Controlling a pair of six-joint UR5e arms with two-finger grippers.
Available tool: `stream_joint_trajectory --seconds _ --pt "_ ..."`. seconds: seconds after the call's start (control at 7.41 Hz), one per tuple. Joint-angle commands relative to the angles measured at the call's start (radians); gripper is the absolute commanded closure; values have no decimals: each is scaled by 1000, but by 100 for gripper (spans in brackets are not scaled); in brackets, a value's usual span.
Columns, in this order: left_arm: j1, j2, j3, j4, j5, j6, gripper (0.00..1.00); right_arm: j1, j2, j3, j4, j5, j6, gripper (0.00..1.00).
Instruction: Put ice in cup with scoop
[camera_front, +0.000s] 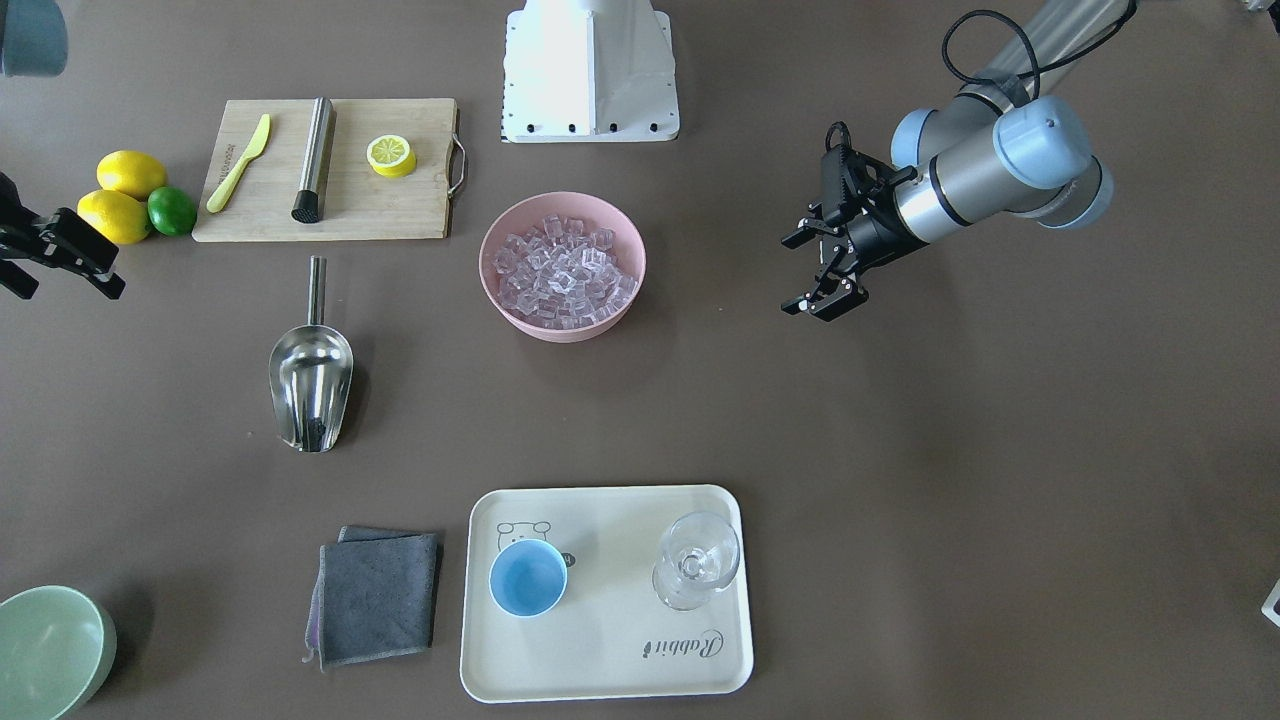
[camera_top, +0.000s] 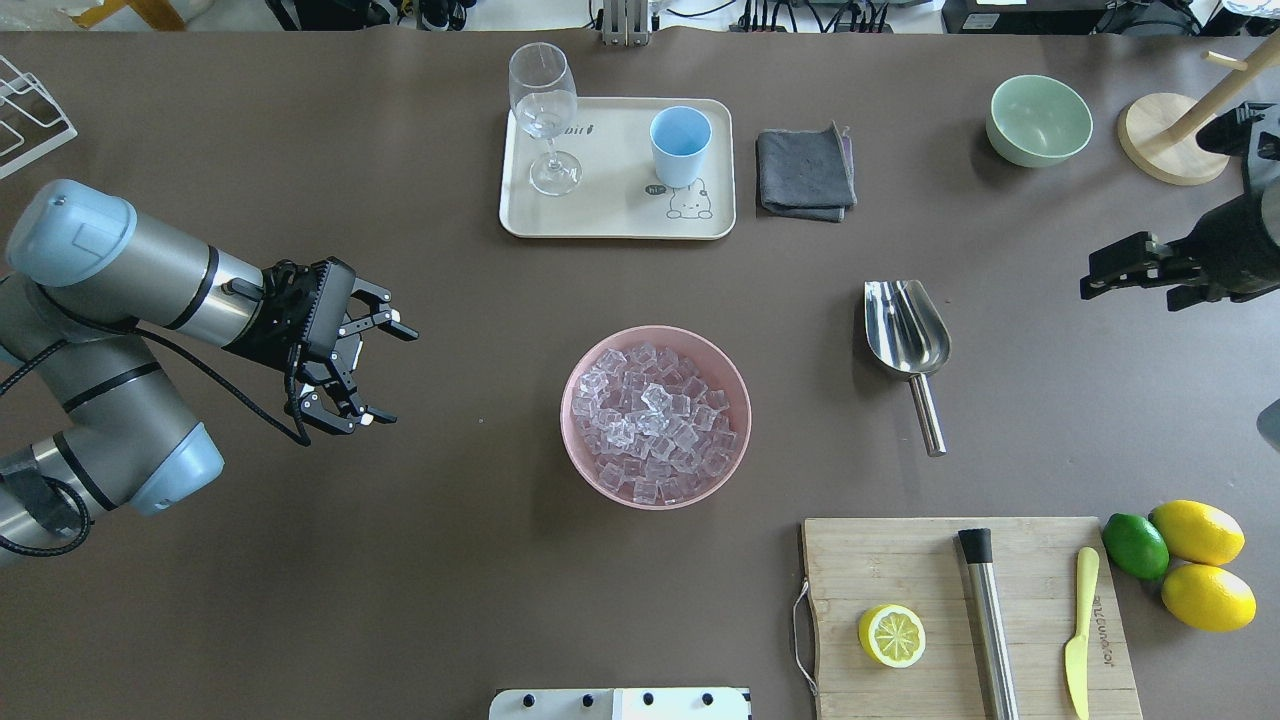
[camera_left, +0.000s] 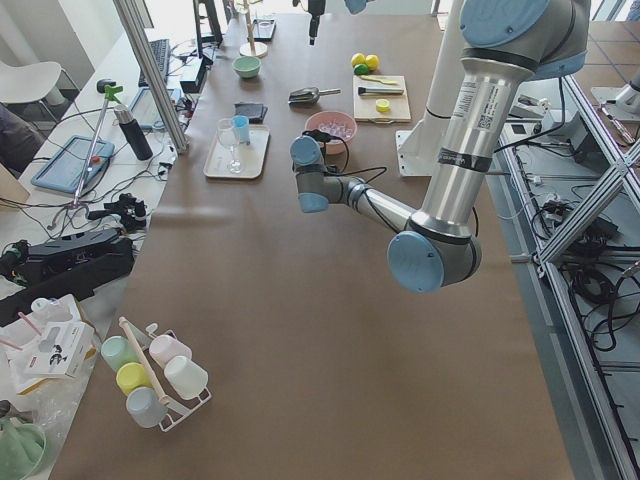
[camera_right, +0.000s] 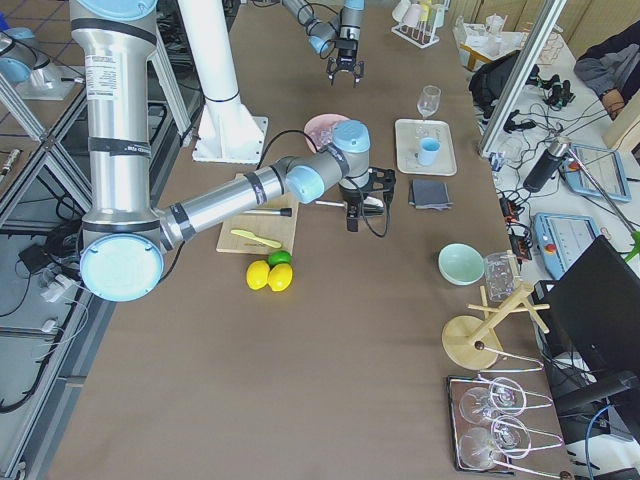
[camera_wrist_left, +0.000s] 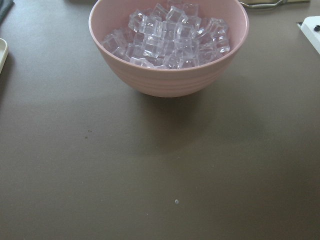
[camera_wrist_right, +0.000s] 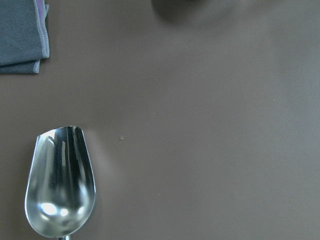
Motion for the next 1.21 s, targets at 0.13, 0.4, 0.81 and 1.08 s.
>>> stream_joint_trajectory --seconds 0.13,0.4,0.81,1.08 --pt "18 3 2 -1 6 1 2 -229 101 14 0 -181 291 0" --pt "31 -17 4 -4 49 -4 2 -335 105 16 3 -298 362 0" --pt "176 -43 4 -4 248 -103 2 -425 85 28 24 -372 382 0" --pt "181 -107 52 8 258 -113 2 -453 63 28 40 -394 352 0"
